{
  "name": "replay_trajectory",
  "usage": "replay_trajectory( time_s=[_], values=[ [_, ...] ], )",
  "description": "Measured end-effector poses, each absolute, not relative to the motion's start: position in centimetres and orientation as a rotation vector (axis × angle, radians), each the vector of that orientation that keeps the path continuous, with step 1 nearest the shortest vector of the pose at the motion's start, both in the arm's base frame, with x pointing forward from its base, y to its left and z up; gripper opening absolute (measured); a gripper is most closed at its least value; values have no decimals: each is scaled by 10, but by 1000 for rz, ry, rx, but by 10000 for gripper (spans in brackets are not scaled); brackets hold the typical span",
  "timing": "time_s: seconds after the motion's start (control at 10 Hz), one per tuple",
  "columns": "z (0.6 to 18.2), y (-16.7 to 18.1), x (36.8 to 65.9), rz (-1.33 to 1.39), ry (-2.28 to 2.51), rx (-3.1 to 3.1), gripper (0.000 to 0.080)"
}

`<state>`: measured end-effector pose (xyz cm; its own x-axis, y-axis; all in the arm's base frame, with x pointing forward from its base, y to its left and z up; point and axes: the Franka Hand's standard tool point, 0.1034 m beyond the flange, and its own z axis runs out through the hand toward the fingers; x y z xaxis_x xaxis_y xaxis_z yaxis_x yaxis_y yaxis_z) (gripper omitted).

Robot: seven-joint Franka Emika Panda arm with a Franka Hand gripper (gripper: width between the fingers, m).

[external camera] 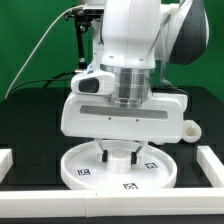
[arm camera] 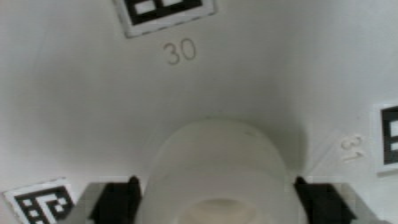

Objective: Assemble round table

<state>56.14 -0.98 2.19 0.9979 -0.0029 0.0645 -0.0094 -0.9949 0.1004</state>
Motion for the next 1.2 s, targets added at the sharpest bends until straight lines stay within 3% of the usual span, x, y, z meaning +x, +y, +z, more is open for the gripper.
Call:
replay_trajectory(
  time_s=[0.3,0.9,1.2],
  values=[
    [22,-8,562,98,7,3036,406],
    [20,39,564,115,112,3047,407],
    [21,41,564,113,110,3049,407]
  ],
)
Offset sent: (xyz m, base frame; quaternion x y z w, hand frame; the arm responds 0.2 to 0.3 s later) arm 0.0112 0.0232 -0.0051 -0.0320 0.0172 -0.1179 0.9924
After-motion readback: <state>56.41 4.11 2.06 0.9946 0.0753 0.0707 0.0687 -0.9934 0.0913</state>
